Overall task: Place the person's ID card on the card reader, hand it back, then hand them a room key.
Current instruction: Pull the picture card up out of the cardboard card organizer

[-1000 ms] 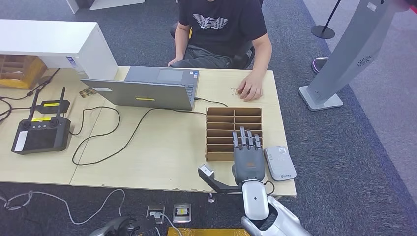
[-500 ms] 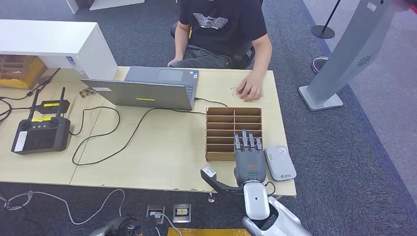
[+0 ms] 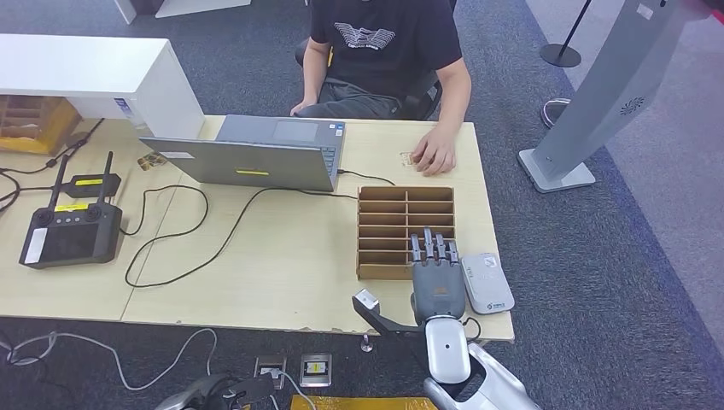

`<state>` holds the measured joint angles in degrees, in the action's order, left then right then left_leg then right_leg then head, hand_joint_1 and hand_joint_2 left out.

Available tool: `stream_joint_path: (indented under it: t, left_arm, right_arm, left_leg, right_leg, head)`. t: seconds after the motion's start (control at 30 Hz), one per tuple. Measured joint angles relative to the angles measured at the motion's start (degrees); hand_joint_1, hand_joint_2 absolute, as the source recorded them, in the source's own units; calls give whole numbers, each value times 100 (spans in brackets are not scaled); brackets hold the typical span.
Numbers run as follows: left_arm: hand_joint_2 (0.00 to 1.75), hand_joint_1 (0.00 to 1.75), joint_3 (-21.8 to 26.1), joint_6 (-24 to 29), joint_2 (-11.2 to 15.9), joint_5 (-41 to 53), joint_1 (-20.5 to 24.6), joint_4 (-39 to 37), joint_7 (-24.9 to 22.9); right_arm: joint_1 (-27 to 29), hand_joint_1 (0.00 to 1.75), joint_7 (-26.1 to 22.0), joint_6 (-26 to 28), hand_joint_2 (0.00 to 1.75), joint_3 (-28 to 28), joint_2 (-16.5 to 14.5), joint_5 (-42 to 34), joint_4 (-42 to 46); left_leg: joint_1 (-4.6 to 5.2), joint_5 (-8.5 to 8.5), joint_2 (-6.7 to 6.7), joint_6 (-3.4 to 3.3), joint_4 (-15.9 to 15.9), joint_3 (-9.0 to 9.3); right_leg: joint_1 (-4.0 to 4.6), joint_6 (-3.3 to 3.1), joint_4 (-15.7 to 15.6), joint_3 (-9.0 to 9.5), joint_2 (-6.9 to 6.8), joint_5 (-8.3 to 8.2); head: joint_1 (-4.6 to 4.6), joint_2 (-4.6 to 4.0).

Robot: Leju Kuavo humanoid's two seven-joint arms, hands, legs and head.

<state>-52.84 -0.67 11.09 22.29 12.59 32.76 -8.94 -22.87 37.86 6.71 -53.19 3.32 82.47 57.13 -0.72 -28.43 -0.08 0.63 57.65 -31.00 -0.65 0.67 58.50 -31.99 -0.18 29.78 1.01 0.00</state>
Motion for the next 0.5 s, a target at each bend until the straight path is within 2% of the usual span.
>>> stream_joint_path:
  t: [0.33, 0.47, 0.5]
  left_arm:
    - [0, 0, 2, -3, -3, 0, 6, -2, 0]
    - [0, 0, 2, 0, -3, 2, 6, -2, 0]
    - [0, 0, 2, 1, -3, 2, 5, -2, 0]
  right_arm:
    - [3, 0, 0, 0, 175, 36, 0, 5, 0]
    - [4, 171, 0, 5, 175, 64, 0, 36, 0]
    - [4, 175, 0, 14, 175, 70, -1, 39, 0]
  left_leg:
    - [0, 0, 0, 0, 0, 0]
    - [0, 0, 0, 0, 0, 0]
    - [0, 0, 0, 0, 0, 0]
  right_leg:
    - [0, 0, 0, 0, 0, 0]
    - [0, 0, 0, 0, 0, 0]
    - [0, 0, 0, 0, 0, 0]
  head:
    - [0, 0]
    - [0, 0]
    - [0, 0]
